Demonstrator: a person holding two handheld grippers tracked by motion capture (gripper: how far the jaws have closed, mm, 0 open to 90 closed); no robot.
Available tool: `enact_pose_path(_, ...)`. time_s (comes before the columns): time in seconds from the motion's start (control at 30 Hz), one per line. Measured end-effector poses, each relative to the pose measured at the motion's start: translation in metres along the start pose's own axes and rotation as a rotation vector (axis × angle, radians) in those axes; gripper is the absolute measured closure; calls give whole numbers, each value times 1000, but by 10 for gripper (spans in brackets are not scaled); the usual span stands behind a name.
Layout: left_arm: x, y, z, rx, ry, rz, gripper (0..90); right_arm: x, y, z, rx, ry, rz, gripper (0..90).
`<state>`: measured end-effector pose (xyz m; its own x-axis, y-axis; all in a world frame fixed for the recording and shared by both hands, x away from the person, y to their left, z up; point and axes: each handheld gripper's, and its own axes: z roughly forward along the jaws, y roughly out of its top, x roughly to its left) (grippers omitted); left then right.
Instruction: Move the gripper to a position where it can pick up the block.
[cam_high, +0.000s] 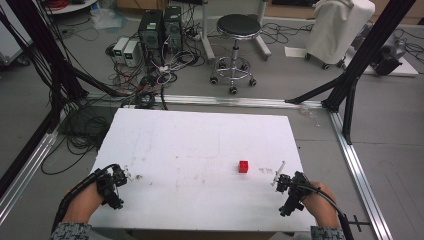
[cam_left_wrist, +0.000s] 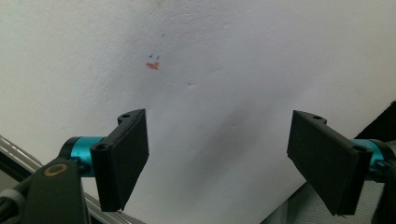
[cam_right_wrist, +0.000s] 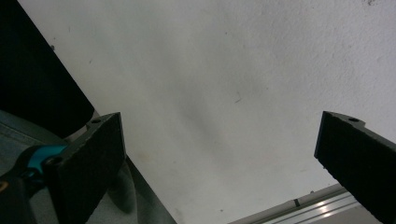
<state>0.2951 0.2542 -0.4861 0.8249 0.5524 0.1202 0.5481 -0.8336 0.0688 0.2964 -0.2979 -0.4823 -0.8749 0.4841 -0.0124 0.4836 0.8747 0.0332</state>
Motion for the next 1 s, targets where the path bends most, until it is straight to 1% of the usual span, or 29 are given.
enact_pose_path(0.1,-1,0,-1,-4,8,-10,210,0,-1,-1,-2,-5,5,12)
enact_pose_path(0.13,0,0,-1,-2,2,-2,210,1,-1,-1,-1,-2,10,11)
enact_pose_path(0.37,-1,1,-1,-2,5,3,210,0,-1,-2,-13,-3,6,12)
enact_pose_path(0.77,-1,0,-1,-4,-3,-1,210,1,-1,-3,-9,-6,13,12)
enact_pose_path(0.83,-1,0,-1,-8,-4,-4,210,0,-1,-3,-19,-16,4,12)
enact_pose_path(0.9,-1,0,-2,-11,-1,-2,210,1,0,-3,-24,-16,9,11)
enact_pose_path(1.0,-1,0,-2,-12,-1,-3,210,1,1,-4,-34,-14,-3,11)
